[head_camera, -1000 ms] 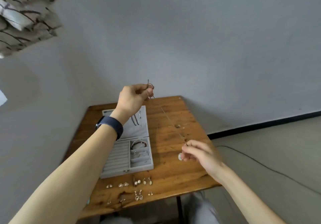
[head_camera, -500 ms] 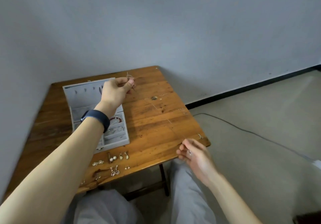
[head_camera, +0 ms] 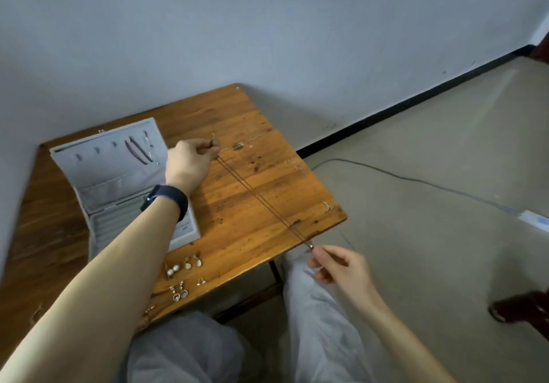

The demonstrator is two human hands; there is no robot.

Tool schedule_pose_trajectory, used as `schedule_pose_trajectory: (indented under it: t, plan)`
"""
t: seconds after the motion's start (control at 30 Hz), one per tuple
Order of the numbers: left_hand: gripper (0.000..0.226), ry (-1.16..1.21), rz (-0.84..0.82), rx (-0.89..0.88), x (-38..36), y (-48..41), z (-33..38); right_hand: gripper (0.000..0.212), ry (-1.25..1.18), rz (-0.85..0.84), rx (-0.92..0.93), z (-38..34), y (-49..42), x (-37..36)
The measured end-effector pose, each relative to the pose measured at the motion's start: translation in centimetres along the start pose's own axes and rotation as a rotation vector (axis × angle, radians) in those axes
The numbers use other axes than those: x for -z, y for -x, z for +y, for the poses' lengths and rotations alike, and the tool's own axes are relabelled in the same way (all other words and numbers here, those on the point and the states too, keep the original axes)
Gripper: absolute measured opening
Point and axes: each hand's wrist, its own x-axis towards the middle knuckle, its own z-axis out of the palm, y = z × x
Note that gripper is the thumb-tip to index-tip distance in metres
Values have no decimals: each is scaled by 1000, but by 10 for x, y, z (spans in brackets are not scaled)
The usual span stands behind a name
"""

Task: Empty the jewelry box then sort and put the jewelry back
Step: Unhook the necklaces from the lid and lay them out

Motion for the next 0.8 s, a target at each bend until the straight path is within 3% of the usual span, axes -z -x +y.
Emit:
schedule_pose_trajectory:
  t: [0.17,0.3,0.43,0.57,0.8]
  plan:
    - [23,-95,-28,-15,-40,-23,12,19,-25,-26,-5,3,-1,4]
    - [26,-197,-42,-43,-75,-44,23,10,-97,89,-41,-8,-13,6]
    - [26,-246,-63,-48,-106,-62,25,9,83,190,29,-8,-28,12]
    - [20,-280,-99,-56,-129,-82,23,12,83,287,41,-12,-42,6]
    - [25,-282,-123,-98,-158,-106,10,3,255,339,66,-6,-59,-4]
